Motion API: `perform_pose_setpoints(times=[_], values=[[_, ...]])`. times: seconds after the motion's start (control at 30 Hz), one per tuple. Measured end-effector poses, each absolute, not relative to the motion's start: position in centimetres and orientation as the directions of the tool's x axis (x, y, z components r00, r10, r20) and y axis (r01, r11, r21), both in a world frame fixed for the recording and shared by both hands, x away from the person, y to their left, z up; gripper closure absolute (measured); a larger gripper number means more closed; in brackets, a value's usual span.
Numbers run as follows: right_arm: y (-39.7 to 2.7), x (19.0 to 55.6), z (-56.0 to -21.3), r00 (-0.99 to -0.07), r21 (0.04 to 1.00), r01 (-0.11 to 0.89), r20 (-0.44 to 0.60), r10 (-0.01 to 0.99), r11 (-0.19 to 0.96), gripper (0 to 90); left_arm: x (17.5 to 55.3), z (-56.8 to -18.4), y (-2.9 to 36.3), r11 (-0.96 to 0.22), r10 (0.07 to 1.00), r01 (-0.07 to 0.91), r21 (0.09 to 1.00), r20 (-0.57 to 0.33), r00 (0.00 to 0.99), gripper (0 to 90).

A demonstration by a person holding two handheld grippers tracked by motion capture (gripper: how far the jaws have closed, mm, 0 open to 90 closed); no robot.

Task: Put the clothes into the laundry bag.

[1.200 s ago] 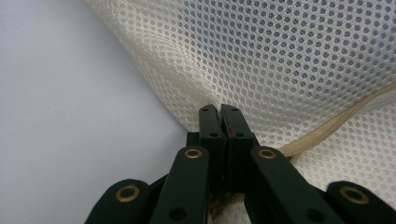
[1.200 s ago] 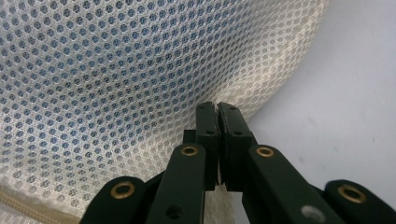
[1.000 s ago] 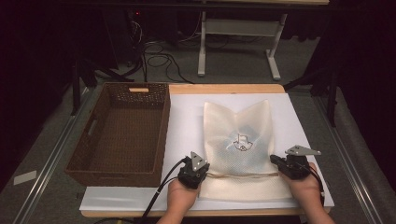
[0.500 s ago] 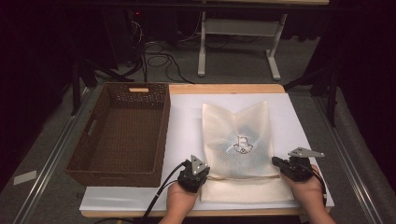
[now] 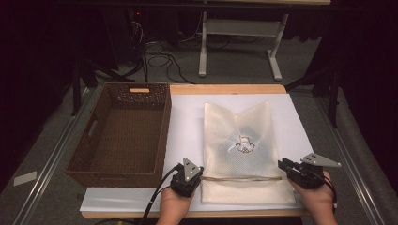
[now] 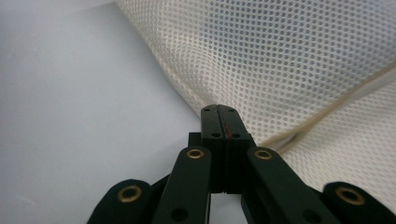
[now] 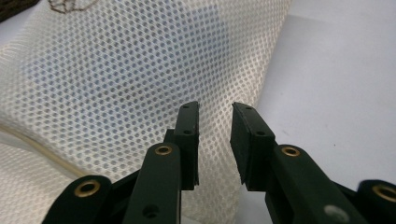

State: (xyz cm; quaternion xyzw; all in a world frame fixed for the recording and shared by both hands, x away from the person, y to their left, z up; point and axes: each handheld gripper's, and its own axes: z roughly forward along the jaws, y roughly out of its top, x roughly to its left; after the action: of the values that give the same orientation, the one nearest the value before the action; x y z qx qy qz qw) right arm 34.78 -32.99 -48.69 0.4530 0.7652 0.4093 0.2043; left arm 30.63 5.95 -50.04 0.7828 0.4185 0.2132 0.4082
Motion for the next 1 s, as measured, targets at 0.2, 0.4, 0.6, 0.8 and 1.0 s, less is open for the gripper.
perform_pose_setpoints(times=[0.2,0.4,0.6,0.8,1.0], values=[[-32.4,34.4,-48.3,-0.525,0.818,0.512,0.056,0.849,0.262,74.6,31.2,-52.0,7.0,-0.326,0.86,0.593,0.736,-0.031,0.51,89.9],[-32.2,34.4,-48.4,-0.533,0.817,0.51,0.056,0.844,0.268,74.6,31.5,-52.4,7.1,-0.274,0.841,0.604,0.748,-0.118,0.527,89.9],[-32.3,34.2,-48.2,-0.532,0.82,0.506,0.055,0.845,0.266,74.8,31.2,-51.8,6.8,-0.221,0.821,0.588,0.778,-0.177,0.543,89.9],[-32.1,34.1,-48.3,-0.534,0.819,0.508,0.055,0.844,0.268,75.3,31.3,-51.9,7.0,-0.261,0.844,0.597,0.759,-0.121,0.523,89.8],[-32.2,34.2,-48.3,-0.54,0.818,0.504,0.049,0.84,0.277,75.4,30.4,-51.5,7.1,-0.266,0.818,0.589,0.763,-0.145,0.557,78.5]])
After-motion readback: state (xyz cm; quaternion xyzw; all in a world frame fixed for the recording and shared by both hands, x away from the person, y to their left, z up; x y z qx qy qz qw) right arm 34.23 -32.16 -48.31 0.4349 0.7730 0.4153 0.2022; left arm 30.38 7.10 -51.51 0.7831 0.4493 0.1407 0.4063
